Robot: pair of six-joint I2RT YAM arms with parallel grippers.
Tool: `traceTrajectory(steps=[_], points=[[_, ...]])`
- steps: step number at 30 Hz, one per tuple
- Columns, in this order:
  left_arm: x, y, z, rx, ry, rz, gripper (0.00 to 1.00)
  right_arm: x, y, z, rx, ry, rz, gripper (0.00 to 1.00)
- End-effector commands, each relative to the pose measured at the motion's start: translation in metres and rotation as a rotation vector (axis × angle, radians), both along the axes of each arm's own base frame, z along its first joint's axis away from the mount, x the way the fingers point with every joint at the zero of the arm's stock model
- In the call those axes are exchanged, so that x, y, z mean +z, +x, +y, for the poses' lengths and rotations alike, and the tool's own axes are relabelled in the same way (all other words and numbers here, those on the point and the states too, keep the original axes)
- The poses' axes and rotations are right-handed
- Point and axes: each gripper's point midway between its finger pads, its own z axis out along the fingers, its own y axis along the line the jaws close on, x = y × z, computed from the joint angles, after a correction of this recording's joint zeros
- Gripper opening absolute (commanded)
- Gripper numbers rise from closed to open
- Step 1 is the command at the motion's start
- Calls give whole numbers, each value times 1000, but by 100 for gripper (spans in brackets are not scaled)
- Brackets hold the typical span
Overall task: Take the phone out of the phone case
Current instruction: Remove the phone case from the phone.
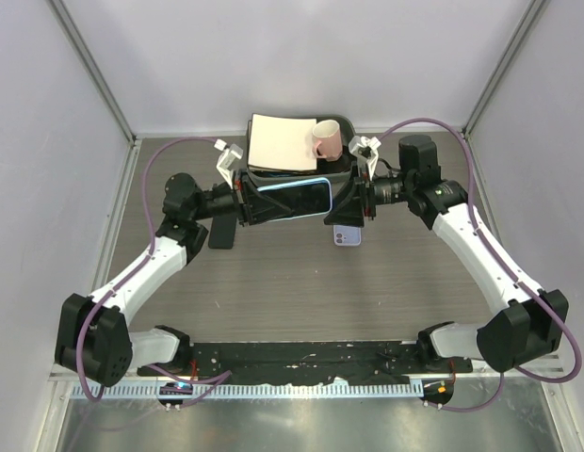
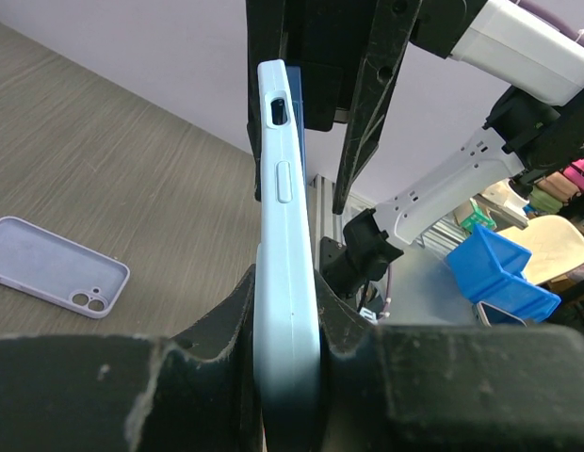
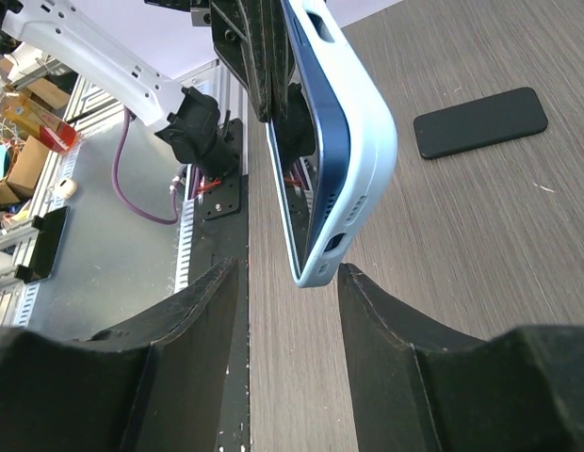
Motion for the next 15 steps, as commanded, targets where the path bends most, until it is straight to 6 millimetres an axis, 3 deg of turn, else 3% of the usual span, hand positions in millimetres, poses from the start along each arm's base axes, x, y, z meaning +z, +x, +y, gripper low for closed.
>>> traceTrajectory(steps=[1, 15], points=[[28, -6, 5, 21, -48, -119, 0, 24, 4, 4, 11, 34, -74, 51], [31, -5, 5, 27, -58, -108, 0, 20, -5, 8, 86, 51, -149, 35]])
